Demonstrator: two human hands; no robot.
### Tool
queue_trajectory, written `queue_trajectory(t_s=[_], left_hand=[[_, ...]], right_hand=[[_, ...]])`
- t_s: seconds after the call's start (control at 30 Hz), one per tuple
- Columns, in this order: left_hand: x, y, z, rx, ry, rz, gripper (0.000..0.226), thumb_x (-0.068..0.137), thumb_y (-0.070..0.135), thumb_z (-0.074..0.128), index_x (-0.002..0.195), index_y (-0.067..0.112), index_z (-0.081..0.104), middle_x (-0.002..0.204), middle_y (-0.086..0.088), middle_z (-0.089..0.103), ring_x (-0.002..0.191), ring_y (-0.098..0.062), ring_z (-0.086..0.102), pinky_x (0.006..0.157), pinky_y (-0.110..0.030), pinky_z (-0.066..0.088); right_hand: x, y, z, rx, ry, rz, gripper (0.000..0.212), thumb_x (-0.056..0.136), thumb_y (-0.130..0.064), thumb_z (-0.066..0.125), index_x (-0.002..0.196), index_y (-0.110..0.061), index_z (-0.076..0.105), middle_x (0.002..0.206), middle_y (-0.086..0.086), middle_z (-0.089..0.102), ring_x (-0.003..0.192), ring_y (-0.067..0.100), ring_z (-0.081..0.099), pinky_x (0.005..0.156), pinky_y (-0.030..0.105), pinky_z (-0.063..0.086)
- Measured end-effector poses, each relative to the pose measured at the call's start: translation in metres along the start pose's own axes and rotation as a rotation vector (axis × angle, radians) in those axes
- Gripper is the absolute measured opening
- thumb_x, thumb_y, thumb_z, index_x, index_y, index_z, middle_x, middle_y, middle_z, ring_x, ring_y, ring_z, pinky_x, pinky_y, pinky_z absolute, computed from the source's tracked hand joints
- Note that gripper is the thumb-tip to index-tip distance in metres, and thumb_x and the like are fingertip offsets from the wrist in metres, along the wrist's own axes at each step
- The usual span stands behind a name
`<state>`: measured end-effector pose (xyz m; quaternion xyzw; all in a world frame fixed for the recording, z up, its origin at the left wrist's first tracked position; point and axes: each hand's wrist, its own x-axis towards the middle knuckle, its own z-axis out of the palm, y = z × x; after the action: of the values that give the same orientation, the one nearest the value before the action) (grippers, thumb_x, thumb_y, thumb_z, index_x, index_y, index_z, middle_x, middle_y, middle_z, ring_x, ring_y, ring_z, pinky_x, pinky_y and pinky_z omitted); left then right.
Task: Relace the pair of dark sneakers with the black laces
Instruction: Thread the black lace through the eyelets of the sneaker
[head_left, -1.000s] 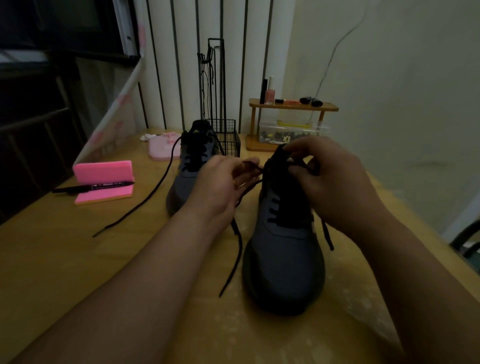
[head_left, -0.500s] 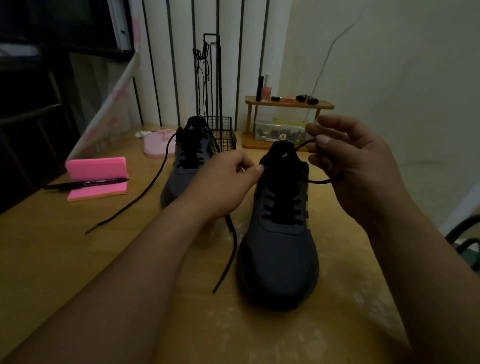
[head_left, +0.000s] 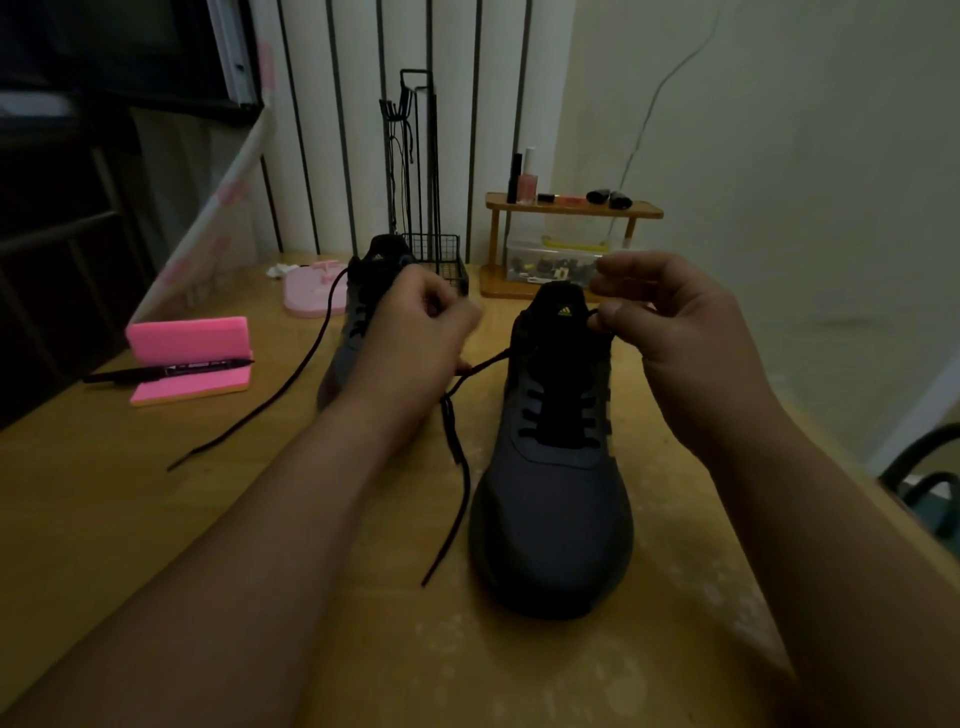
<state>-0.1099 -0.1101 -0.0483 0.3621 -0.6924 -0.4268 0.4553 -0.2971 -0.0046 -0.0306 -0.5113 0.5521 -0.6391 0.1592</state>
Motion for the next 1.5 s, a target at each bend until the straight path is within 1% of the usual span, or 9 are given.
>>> queue_trajectory(t_s=[0.13, 0.33, 0.53, 0.63, 0.8, 0.9, 1.13, 1.33, 1.5], left_hand=[[-0.005, -0.003, 0.005, 0.546, -0.178, 0.194, 0.015, 0.103, 0.043, 0.059, 0.106, 0.03, 0.065, 0.096, 0.011, 0.053, 0.084, -0.002, 0.049, 0.065, -0.025, 0.036], [-0.002, -0.003, 0.003, 0.55, -0.055, 0.251, 0.019, 0.097, 0.034, 0.062, 0.084, 0.021, 0.056, 0.098, 0.006, 0.047, 0.096, -0.017, 0.048, 0.083, -0.035, 0.044], [-0.007, -0.003, 0.002, 0.781, 0.067, 0.219, 0.024, 0.089, 0.037, 0.06, 0.072, 0.025, 0.048, 0.09, 0.005, 0.049, 0.099, -0.022, 0.045, 0.096, -0.048, 0.038], [-0.006, -0.005, 0.001, 0.855, 0.082, 0.211, 0.023, 0.09, 0.04, 0.062, 0.073, 0.028, 0.05, 0.096, 0.005, 0.052, 0.105, -0.022, 0.046, 0.099, -0.048, 0.036], [-0.008, -0.009, 0.007, 0.934, 0.013, 0.226, 0.015, 0.099, 0.046, 0.059, 0.089, 0.035, 0.059, 0.114, 0.007, 0.056, 0.122, -0.022, 0.046, 0.105, -0.047, 0.031], [-0.008, -0.01, 0.008, 0.869, 0.05, 0.277, 0.024, 0.095, 0.045, 0.066, 0.116, 0.036, 0.058, 0.128, 0.006, 0.049, 0.128, -0.021, 0.042, 0.108, -0.046, 0.031], [-0.014, 0.014, 0.004, 0.549, 0.035, 0.398, 0.019, 0.09, 0.021, 0.064, 0.098, 0.03, 0.05, 0.088, 0.01, 0.054, 0.083, -0.012, 0.054, 0.088, -0.052, 0.051], [-0.007, 0.007, -0.01, 0.708, -0.109, 0.215, 0.037, 0.087, 0.021, 0.07, 0.112, 0.041, 0.051, 0.116, 0.012, 0.044, 0.118, -0.017, 0.05, 0.105, -0.056, 0.044], [-0.003, 0.005, -0.011, 0.503, -0.084, 0.17, 0.022, 0.094, 0.018, 0.069, 0.104, 0.033, 0.055, 0.1, 0.009, 0.054, 0.093, -0.019, 0.059, 0.081, -0.042, 0.055]], right_hand=[[0.0, 0.0, 0.003, -0.076, -0.043, -0.056, 0.037, 0.096, 0.005, 0.063, 0.123, -0.02, 0.067, 0.113, -0.006, 0.071, 0.109, 0.003, 0.068, 0.094, 0.024, 0.057], [0.0, 0.008, 0.005, -0.268, -0.028, -0.097, 0.035, 0.103, -0.003, 0.053, 0.122, -0.028, 0.067, 0.118, -0.014, 0.068, 0.111, -0.002, 0.063, 0.086, 0.014, 0.054], [0.002, 0.021, 0.004, -0.486, -0.058, 0.035, 0.022, 0.106, -0.038, 0.052, 0.122, -0.03, 0.066, 0.111, -0.015, 0.063, 0.1, -0.004, 0.058, 0.072, 0.016, 0.043], [0.003, 0.021, 0.002, -0.475, -0.071, 0.053, 0.016, 0.105, -0.04, 0.056, 0.117, -0.034, 0.063, 0.105, -0.02, 0.06, 0.098, -0.007, 0.057, 0.07, 0.017, 0.045], [0.006, 0.023, 0.002, -0.502, -0.013, 0.056, 0.026, 0.103, -0.03, 0.051, 0.122, -0.026, 0.068, 0.115, -0.007, 0.068, 0.103, 0.011, 0.064, 0.072, 0.025, 0.051], [0.005, 0.022, -0.001, -0.51, -0.012, 0.044, 0.027, 0.103, -0.03, 0.052, 0.124, -0.026, 0.068, 0.115, -0.008, 0.067, 0.101, 0.01, 0.065, 0.068, 0.021, 0.046], [0.003, 0.019, 0.0, -0.551, -0.018, 0.027, 0.025, 0.101, -0.033, 0.056, 0.122, -0.027, 0.068, 0.111, -0.011, 0.068, 0.099, 0.007, 0.065, 0.072, 0.021, 0.049], [-0.002, 0.012, 0.002, -0.61, 0.018, -0.182, 0.027, 0.096, -0.038, 0.068, 0.121, -0.029, 0.064, 0.118, -0.008, 0.058, 0.1, 0.006, 0.059, 0.084, 0.027, 0.053], [-0.017, -0.01, 0.019, -0.855, -0.312, -0.376, 0.029, 0.092, -0.042, 0.069, 0.121, -0.038, 0.067, 0.111, -0.01, 0.047, 0.101, 0.008, 0.047, 0.083, 0.027, 0.048]])
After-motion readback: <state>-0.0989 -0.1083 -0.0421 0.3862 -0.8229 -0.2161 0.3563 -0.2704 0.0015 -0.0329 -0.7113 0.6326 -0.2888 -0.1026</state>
